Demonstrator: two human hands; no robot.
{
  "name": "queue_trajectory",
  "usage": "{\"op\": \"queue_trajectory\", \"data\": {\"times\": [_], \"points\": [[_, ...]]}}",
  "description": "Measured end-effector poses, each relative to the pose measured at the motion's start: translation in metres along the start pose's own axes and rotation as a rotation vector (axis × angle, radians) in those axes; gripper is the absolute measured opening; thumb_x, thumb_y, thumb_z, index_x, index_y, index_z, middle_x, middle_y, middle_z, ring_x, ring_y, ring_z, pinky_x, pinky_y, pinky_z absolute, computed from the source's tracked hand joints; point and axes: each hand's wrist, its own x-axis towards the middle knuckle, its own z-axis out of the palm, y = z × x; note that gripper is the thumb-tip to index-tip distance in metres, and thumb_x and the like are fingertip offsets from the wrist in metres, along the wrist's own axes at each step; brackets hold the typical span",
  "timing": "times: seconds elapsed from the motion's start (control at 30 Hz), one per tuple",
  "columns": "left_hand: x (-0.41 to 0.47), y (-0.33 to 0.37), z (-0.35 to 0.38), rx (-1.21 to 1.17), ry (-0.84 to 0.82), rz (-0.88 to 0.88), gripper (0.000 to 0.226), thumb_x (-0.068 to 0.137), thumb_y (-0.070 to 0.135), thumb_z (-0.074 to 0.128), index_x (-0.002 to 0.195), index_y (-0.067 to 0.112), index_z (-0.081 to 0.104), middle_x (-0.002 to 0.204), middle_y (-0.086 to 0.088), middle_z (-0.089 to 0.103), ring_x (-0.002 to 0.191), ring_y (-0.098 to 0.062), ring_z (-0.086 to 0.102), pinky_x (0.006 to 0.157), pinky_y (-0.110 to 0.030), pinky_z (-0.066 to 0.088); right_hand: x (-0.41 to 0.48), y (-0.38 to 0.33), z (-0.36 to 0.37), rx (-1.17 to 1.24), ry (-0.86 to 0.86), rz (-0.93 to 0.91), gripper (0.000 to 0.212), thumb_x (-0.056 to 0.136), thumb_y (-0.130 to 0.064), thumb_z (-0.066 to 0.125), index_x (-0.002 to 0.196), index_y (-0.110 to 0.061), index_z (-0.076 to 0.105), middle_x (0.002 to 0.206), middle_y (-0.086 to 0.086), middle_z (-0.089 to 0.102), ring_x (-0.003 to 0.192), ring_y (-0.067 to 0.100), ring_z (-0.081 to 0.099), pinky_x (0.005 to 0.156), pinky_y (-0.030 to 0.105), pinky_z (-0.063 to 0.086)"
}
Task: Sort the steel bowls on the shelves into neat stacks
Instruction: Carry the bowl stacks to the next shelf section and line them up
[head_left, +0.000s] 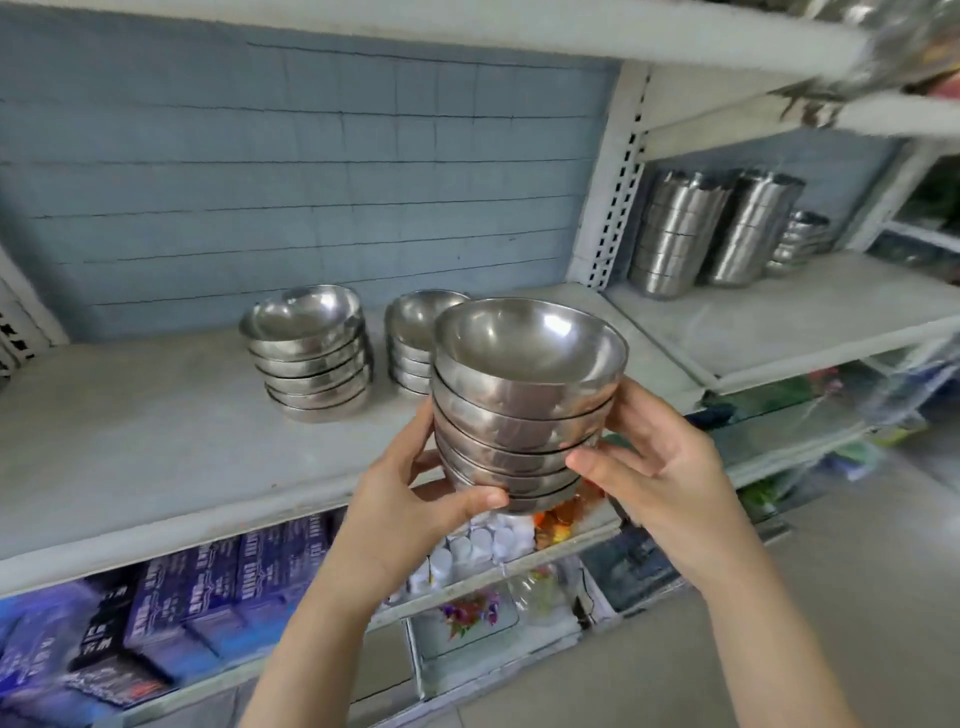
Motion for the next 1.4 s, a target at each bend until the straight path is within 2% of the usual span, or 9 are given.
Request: {"op": "queue_trajectory", "data": {"times": [0.1,0.27,0.4,0.53,0.7,0.87,1.03,1.23,1.4], "points": [[0.015,0.001,0.061,0.004,-0.083,0.006,0.075,0.063,0.033,0.082,0.132,0.030,0.053,0.115,0.005,0.070,0.108,-0.019,0.065,0.093,-0.038,0.053,-0.015,0.005,-0.062,-0.031,0.050,0.005,0.070,0.068,-0.021,0.078,0.134,-0.023,0.058,0.125,-0.013,0.070,0.116,0.004,0.065,0.093,0.019,0.052],[0.045,0.006,0.144,0.004,-0.174,0.004,0.075,0.067,0.028,0.083,0.135,0.031,0.050,0.118,0.006,0.069,0.108,-0.017,0.066,0.090,-0.037,0.054,-0.021,0.017,-0.145,-0.045,0.135,0.015,0.072,0.070,-0.019,0.078,0.138,-0.021,0.055,0.129,-0.013,0.068,0.120,0.005,0.063,0.095,0.019,0.051],[0.082,0.005,0.194,0.026,-0.218,0.001,0.075,0.067,0.032,0.082,0.134,0.033,0.050,0.113,0.004,0.070,0.106,-0.021,0.066,0.091,-0.047,0.054,-0.007,0.035,-0.199,-0.050,0.167,0.027,0.073,0.069,-0.021,0.078,0.138,-0.024,0.054,0.131,-0.013,0.067,0.121,0.007,0.063,0.097,0.024,0.052],[0.133,-0.003,0.243,0.021,-0.233,0.006,0.071,0.071,0.016,0.084,0.131,0.035,0.051,0.111,0.011,0.070,0.104,-0.012,0.065,0.085,-0.033,0.057,0.024,0.062,-0.252,-0.063,0.200,0.052,0.083,0.066,-0.022,0.082,0.143,-0.023,0.050,0.135,-0.012,0.064,0.125,0.008,0.060,0.102,0.027,0.050],[0.217,-0.015,0.303,-0.053,-0.274,0.027,0.085,0.064,0.020,0.088,0.137,0.032,0.048,0.121,0.013,0.066,0.113,-0.008,0.061,0.093,-0.027,0.053,0.079,0.091,-0.324,-0.077,0.214,0.090,0.092,0.064,-0.038,0.090,0.144,-0.017,0.049,0.138,-0.005,0.063,0.129,0.015,0.058,0.106,0.028,0.046],[0.299,-0.016,0.365,-0.062,-0.351,0.050,0.081,0.064,0.033,0.086,0.136,0.037,0.048,0.123,0.016,0.064,0.112,-0.008,0.061,0.093,-0.028,0.052,0.127,0.120,-0.398,-0.090,0.253,0.101,0.082,0.067,-0.014,0.085,0.142,-0.018,0.052,0.137,-0.011,0.062,0.128,0.011,0.058,0.106,0.025,0.046],[0.364,-0.019,0.430,-0.019,-0.398,0.049,0.080,0.068,0.031,0.086,0.137,0.035,0.045,0.125,0.018,0.061,0.110,0.000,0.060,0.083,-0.012,0.050,0.164,0.152,-0.469,-0.080,0.298,0.132,0.079,0.069,-0.011,0.081,0.142,-0.015,0.052,0.140,-0.007,0.061,0.132,0.012,0.055,0.110,0.028,0.043],[0.456,-0.036,0.518,0.022,-0.403,-0.005,0.093,0.058,0.032,0.091,0.137,0.028,0.041,0.131,0.012,0.056,0.110,-0.010,0.062,0.092,-0.032,0.055,0.227,0.196,-0.570,-0.074,0.254,0.118,0.076,0.070,-0.004,0.078,0.141,-0.009,0.053,0.136,-0.004,0.064,0.129,0.010,0.058,0.104,0.020,0.046],[0.536,-0.051,0.604,0.017,-0.354,-0.029,0.095,0.063,0.015,0.090,0.140,0.021,0.035,0.134,0.009,0.052,0.110,-0.012,0.062,0.088,-0.021,0.053,0.295,0.240,-0.673,-0.071,0.153,0.125,0.079,0.068,-0.004,0.079,0.142,-0.006,0.051,0.138,-0.001,0.063,0.128,0.011,0.058,0.105,0.019,0.045]]}}
